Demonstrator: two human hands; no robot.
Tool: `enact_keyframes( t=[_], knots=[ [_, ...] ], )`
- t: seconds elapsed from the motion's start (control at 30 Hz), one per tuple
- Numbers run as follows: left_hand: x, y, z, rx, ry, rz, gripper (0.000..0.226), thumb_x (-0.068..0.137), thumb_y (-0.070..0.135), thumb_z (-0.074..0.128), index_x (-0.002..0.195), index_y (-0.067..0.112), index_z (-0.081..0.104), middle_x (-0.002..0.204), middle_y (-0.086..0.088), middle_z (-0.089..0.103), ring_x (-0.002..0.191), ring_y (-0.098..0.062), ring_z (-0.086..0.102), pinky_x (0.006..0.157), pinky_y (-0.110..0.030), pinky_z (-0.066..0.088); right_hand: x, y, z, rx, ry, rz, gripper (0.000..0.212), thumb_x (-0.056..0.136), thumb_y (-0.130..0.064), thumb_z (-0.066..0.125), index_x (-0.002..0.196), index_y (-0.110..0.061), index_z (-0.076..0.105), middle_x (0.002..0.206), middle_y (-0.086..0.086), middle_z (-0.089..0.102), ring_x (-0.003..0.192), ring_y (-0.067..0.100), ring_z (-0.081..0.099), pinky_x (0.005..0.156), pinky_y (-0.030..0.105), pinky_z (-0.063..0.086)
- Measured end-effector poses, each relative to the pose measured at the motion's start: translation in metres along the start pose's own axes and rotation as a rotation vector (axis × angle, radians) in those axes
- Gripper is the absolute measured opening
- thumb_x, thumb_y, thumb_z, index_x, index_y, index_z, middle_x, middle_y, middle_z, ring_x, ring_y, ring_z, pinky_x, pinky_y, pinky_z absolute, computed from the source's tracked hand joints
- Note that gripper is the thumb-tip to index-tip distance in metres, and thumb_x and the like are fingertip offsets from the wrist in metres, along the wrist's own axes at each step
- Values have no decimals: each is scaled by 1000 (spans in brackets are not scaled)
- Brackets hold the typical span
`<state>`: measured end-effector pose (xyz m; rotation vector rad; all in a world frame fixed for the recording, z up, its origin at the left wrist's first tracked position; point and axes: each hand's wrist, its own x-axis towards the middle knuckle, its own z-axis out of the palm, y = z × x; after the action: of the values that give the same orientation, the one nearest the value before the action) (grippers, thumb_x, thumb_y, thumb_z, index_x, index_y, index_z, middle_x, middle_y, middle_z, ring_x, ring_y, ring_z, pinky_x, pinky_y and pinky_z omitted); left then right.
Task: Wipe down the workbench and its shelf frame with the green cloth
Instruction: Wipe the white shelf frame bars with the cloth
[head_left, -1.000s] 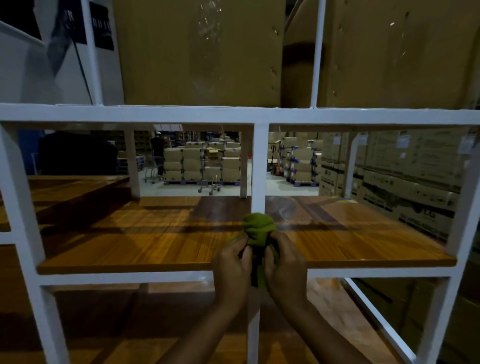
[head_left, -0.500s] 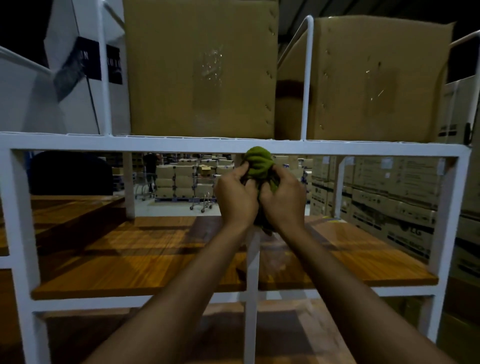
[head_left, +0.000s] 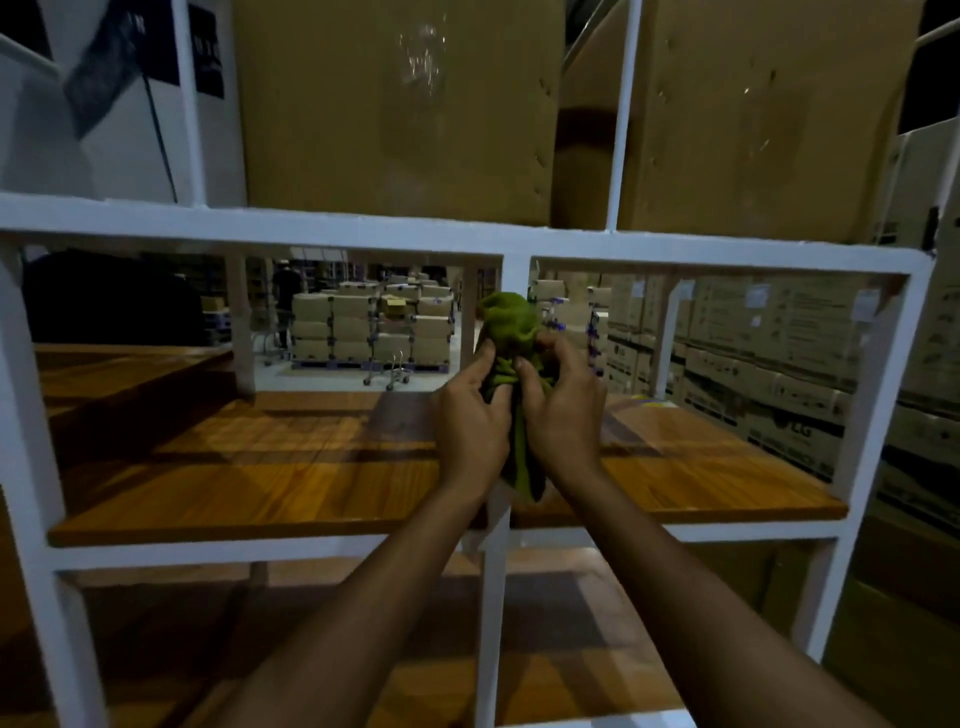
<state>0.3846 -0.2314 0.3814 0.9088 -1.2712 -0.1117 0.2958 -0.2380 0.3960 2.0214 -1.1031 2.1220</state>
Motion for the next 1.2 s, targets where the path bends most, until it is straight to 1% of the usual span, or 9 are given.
enact_keyframes(
  t=[0.13, 0.37, 0.47, 0.53, 0.7, 0.83, 0.93, 1.07, 1.2],
  knots=[
    [-37, -25, -2, 175, -65, 66, 55, 89, 4, 59, 143, 13, 47, 112, -8, 69, 92, -13, 63, 77, -20, 49, -42, 27, 2, -89, -78, -11, 5, 95, -15, 60, 98, -14, 63, 86, -3, 63, 79, 9, 56, 67, 31, 48],
    [-90, -53, -16, 283, -259, 44, 50, 90, 1, 58, 138, 11, 48, 122, -5, 60, 106, -9, 50, 81, 1, 31, -90, 49, -7, -411, -282, -44, 11, 87, -20, 62, 78, -14, 60, 74, 6, 61, 73, 25, 56, 65, 35, 42],
    [-100, -57, -15, 316, -214, 94, 33, 94, 7, 58, 126, 10, 55, 120, -7, 59, 110, -16, 52, 87, -19, 44, -98, 43, -11, -409, -337, -48, 2, 83, -11, 63, 81, -12, 63, 78, 9, 64, 74, 26, 59, 67, 32, 43],
    [-107, -62, -14, 407, -183, 145, 37, 91, 7, 62, 127, 4, 54, 126, -12, 54, 115, -23, 49, 91, -33, 49, -101, 42, -15, -404, -359, -83, 6, 81, -5, 67, 85, -11, 65, 81, 9, 66, 75, 24, 59, 69, 27, 38],
    [-128, -74, -15, 532, -208, 414, 43, 88, 8, 60, 129, -2, 54, 127, -22, 52, 119, -30, 47, 98, -37, 48, -102, 51, -29, -521, -532, -165, 3, 82, -11, 70, 81, -12, 67, 81, 8, 65, 75, 26, 61, 62, 32, 46],
    [-128, -73, -6, 606, -264, 454, 49, 89, 21, 48, 129, -7, 55, 129, -26, 55, 126, -35, 43, 106, -48, 40, -97, 44, -39, -677, -571, -203, 31, 51, -17, 91, 59, -19, 62, 59, 0, 59, 56, 19, 57, 49, 28, 46],
    [-126, -68, 4, 648, -398, 488, 55, 87, 27, 46, 130, -6, 55, 131, -24, 56, 127, -34, 43, 107, -49, 40, -88, 53, -55, -826, -546, -181, 29, 53, -22, 86, 54, -21, 57, 57, 0, 58, 57, 23, 57, 53, 31, 44],
    [-123, -61, 29, 739, -482, 406, 51, 89, 27, 42, 130, 0, 58, 128, -17, 61, 121, -33, 55, 98, -45, 48, -71, 68, -96, -1000, -527, -31, 28, 77, -33, 63, 60, -25, 44, 71, 0, 59, 83, 29, 56, 70, 39, 32],
    [-117, -55, 50, 746, -472, 305, 51, 92, 33, 41, 122, -1, 65, 120, -18, 67, 106, -35, 66, 88, -48, 53, -60, 78, -110, -740, -520, -25, 14, 77, -20, 55, 64, -17, 60, 74, 7, 63, 76, 32, 59, 64, 37, 37]
  ],
)
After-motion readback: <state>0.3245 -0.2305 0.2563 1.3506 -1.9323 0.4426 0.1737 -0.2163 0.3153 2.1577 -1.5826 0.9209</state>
